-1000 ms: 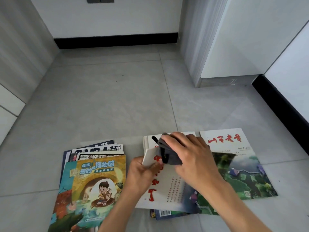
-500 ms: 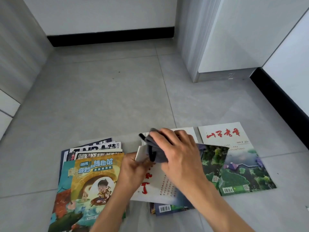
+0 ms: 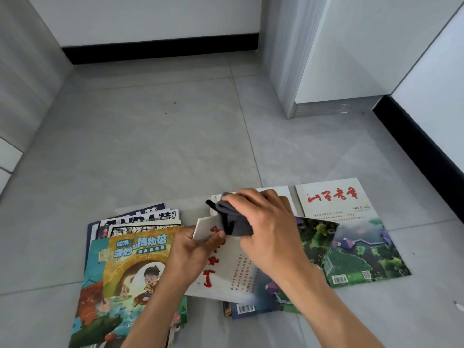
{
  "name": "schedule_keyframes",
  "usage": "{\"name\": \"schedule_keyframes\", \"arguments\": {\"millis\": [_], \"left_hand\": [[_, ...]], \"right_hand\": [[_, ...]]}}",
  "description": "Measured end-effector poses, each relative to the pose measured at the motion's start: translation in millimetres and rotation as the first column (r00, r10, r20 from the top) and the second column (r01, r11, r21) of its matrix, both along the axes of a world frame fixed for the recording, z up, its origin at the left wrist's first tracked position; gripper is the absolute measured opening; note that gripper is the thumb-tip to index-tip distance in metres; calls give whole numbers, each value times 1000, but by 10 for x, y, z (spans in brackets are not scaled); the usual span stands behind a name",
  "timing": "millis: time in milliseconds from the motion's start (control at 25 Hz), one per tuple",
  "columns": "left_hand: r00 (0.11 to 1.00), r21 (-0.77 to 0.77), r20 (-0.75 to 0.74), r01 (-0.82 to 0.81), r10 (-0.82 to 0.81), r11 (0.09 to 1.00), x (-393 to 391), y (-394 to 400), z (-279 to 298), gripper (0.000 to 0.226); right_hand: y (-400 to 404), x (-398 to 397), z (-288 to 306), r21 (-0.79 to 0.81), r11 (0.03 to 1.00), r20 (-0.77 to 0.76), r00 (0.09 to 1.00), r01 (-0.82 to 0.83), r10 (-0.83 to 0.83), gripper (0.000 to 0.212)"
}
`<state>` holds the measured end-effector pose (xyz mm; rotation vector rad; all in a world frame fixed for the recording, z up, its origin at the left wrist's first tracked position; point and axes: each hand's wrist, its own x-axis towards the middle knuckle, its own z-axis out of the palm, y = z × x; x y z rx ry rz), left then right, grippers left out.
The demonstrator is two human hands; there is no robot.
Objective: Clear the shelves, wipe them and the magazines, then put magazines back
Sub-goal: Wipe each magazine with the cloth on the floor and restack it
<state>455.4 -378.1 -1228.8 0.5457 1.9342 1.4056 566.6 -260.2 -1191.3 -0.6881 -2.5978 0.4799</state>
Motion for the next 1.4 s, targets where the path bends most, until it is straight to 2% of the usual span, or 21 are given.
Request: {"name": "schedule_keyframes", "arguments": {"millis": [80, 200, 240, 280, 320, 360, 400, 440, 520, 640, 720, 800, 840, 880, 960, 1040, 1080, 1160, 1240, 1320, 1400], "left_hand": [[998, -69, 57, -36, 40, 997, -82, -48, 2, 19], [990, -137, 93, -95, 108, 986, -169, -149, -66, 15], [985, -143, 103, -121, 136, 982, -184, -177, -90, 15], [978, -138, 125, -151, 169, 979, -188, -198, -122, 14], [966, -131, 154, -186, 206, 974, -184, -208, -142, 14], [954, -123, 181, -220, 240, 968, -182, -210, -158, 14], [942, -120, 200, -249, 269, 961, -185, -212, -169, 14], [933, -121, 211, -271, 292, 955, -196, -222, -200, 14], [912, -131, 238, -311, 334, 941, -198, -247, -253, 16], [886, -128, 301, -330, 353, 935, -145, -296, -359, 32], [850, -117, 441, -264, 288, 957, -124, -362, -401, 42], [743, -39, 651, -169, 153, 985, -207, -462, -385, 54], [693, 21, 717, -125, 72, 992, -290, -507, -356, 64], [685, 68, 728, -48, -17, 997, -392, -538, -308, 73], [761, 52, 594, 286, -260, 957, -555, -502, -179, 78], [736, -98, 458, 599, -498, 795, -467, -287, 30, 60], [736, -139, 403, 636, -544, 759, -336, -126, 109, 45], [868, -154, 165, 492, -469, 857, -43, 179, 127, 14], [972, -98, -15, 232, -235, 968, 107, 335, 41, 14], [994, -68, -36, 96, -99, 993, 10, 316, 24, 16], [999, -80, -15, 34, -35, 996, -185, 204, 19, 9]], "right_hand": [[200, 185, -140, -11, 996, 88, 992, 87, -85, 64], [580, 615, -453, 62, 951, 237, 921, 303, -309, 69], [654, 741, -520, 15, 929, 202, 909, 369, -364, 65], [694, 831, -572, -127, 887, 117, 895, 444, -431, 58], [676, 855, -582, -373, 787, 23, 853, 491, -521, 49], [624, 836, -595, -626, 644, -35, 810, 439, -586, 41], [560, 789, -601, -789, 513, -73, 777, 338, -625, 38], [507, 752, -643, -862, 436, -96, 762, 258, -641, 39], [499, 719, -732, -926, 320, -70, 740, 201, -668, 37], [632, 757, -714, -942, 216, 67, 778, 255, -625, 26], [762, 732, -575, -932, 245, 118, 860, 268, -496, 32], [932, 650, -319, -896, 355, 129, 922, 266, -365, 45], [1025, 625, -174, -878, 414, 113, 944, 241, -310, 49], [1103, 611, -25, -864, 457, 98, 961, 212, -260, 50], [1157, 598, 193, -848, 511, 74, 987, 139, -145, 48], [1040, 497, 270, -836, 543, 118, 992, 79, 37, 48], [950, 400, 232, -817, 574, 149, 983, 58, 112, 46], [766, 175, 98, -710, 701, 124, 968, -67, 217, 40], [650, 70, -1, -560, 806, 73, 957, -192, 279, 46], [691, 187, -103, -448, 874, 109, 959, -189, 263, 57], [825, 503, -246, -388, 917, 233, 953, -90, 192, 63]]}}
